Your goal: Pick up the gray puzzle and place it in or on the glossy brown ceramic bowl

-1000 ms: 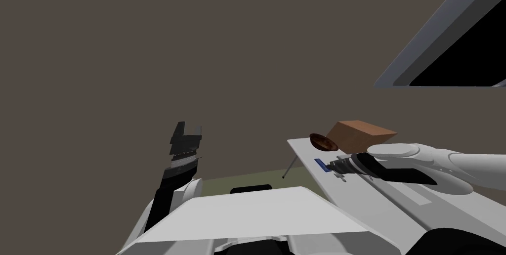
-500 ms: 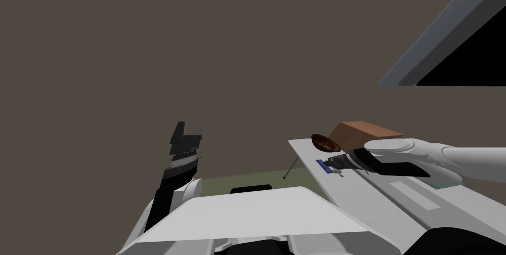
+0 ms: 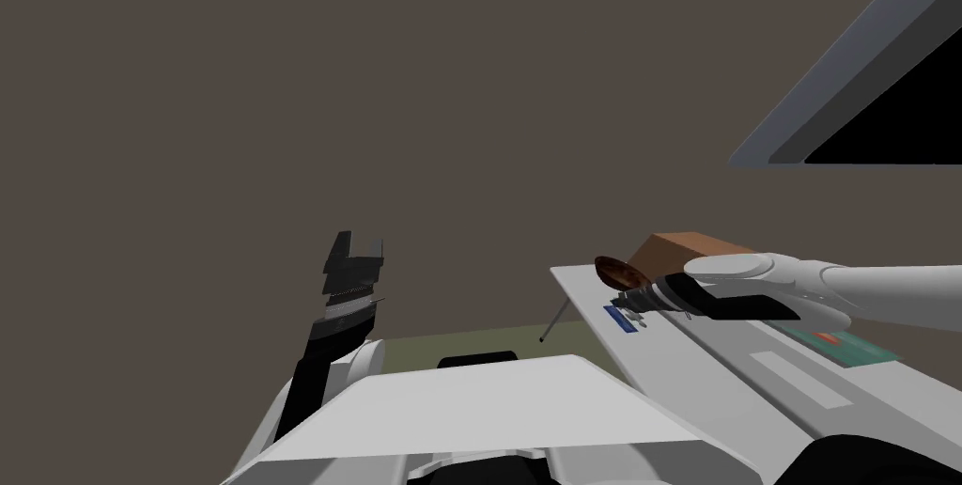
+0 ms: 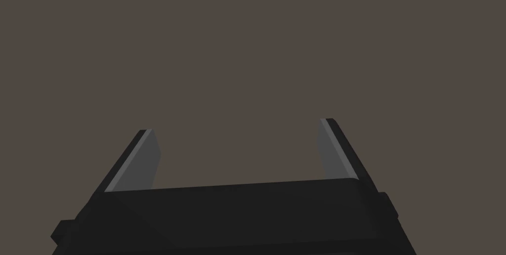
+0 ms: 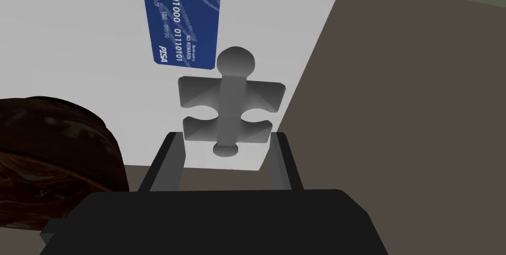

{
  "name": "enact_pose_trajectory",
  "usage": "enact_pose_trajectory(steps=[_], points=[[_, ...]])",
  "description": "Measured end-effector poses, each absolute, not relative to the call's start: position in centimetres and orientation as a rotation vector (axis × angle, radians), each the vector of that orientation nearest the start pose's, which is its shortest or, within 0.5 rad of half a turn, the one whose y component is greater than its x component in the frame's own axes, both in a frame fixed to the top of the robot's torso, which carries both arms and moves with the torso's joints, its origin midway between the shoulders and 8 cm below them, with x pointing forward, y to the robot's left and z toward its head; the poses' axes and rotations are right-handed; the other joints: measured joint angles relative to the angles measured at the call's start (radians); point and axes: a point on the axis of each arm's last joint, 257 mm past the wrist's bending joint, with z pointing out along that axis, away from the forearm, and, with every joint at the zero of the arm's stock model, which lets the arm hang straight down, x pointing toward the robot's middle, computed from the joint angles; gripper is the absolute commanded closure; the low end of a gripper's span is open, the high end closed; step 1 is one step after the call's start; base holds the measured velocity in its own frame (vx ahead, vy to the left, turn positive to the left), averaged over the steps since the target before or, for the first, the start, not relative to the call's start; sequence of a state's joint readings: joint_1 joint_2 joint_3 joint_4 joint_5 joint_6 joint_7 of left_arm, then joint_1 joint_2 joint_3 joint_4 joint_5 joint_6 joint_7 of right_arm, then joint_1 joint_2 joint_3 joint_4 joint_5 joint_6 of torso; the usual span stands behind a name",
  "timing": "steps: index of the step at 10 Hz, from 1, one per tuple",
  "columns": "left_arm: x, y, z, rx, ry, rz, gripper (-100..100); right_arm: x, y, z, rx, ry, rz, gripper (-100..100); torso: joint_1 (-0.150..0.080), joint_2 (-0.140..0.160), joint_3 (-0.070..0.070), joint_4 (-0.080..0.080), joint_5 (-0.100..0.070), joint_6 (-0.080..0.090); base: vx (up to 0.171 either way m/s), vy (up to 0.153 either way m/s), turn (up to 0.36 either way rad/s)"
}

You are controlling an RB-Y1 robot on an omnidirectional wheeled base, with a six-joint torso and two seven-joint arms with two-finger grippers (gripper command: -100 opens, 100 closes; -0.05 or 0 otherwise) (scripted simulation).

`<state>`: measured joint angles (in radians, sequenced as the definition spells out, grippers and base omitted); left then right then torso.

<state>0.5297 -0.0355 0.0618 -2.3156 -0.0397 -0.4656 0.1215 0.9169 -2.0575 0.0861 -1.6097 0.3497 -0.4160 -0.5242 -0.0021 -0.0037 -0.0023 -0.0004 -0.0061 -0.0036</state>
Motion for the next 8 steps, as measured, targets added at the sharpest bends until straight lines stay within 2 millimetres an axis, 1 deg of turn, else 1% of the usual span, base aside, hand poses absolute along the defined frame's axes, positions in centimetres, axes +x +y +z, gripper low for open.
enact_pose_trajectory(steps=[2, 5, 8], points=[[33.6, 30.2, 2.5, -0.717, 0.586, -1.308, 0, 28.5, -55.9, -25.3, -0.199, 2.804, 0.063, 100, -0.001, -0.002, -0.001, 0.0, 0.0, -0.001, 0.032, -0.022, 0.052], [33.6, 30.2, 2.5, -0.717, 0.586, -1.308, 0, 29.7, -56.1, -24.0, -0.192, 2.811, 0.065, 100, -0.003, -0.001, -0.001, 0.0, -0.001, 0.002, 0.032, -0.042, 0.001], [33.6, 30.2, 2.5, -0.717, 0.586, -1.308, 0, 30.9, -56.9, -22.3, -0.149, 2.829, 0.053, 100, -0.007, -0.003, -0.002, -0.001, -0.001, 0.003, 0.052, -0.088, -0.026]])
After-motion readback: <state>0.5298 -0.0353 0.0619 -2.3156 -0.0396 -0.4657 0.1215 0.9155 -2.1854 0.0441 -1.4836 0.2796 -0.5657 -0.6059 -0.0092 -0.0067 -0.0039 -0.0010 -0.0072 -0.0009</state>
